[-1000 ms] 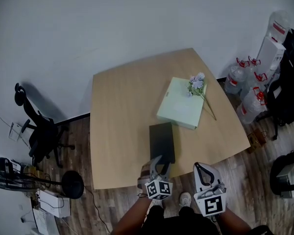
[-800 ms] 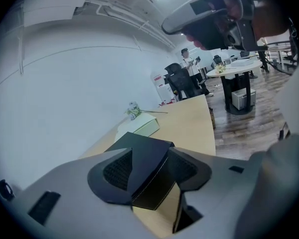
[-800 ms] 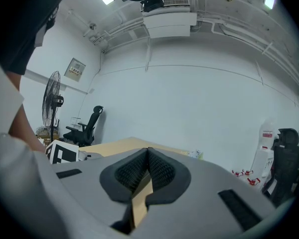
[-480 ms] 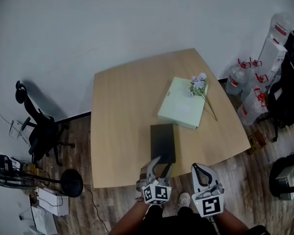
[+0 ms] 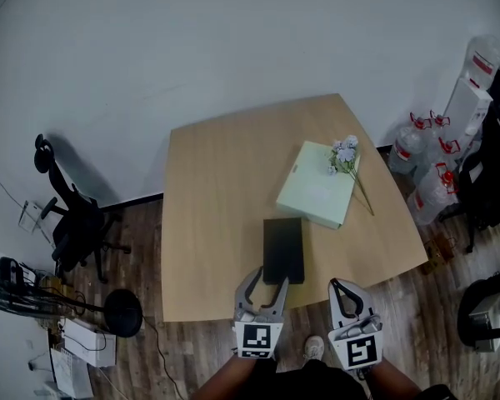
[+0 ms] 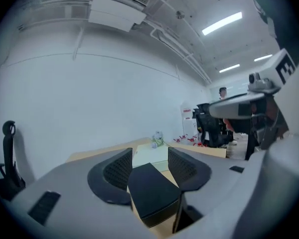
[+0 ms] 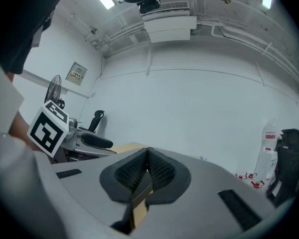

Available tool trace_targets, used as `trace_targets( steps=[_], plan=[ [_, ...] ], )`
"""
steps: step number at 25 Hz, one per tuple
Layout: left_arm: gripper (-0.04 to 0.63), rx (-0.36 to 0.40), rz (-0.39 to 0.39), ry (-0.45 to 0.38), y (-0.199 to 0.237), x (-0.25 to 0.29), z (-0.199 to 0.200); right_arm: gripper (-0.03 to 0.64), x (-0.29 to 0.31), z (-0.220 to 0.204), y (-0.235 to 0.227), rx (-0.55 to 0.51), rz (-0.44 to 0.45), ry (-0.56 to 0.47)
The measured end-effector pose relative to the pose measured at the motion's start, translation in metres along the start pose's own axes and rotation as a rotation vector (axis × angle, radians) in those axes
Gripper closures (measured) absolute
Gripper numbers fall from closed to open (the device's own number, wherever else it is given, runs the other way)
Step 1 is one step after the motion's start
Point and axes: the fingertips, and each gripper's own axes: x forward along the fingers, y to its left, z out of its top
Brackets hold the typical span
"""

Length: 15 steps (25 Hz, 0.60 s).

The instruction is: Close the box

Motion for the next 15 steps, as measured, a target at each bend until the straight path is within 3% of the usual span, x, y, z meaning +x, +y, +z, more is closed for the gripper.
trace_targets(
  steps=[5,10,15],
  plan=[
    [0.360,-0.142,0.020,-0.055,0.011,-0.014,0.019,0.604,0.001,0.004,-0.003,0.017,-0.011,-0.008],
    [0.399,-0.194,0.039,-0.079,0.018,-0.027,0.025,0.604,0.006,0.011,0.002,0.021,-0.001,-0.024],
    [0.545,-0.190,0.104,-0.096,0.031,-0.038,0.028,0.604,0.010,0.018,0.005,0.033,0.007,-0.033]
  ],
)
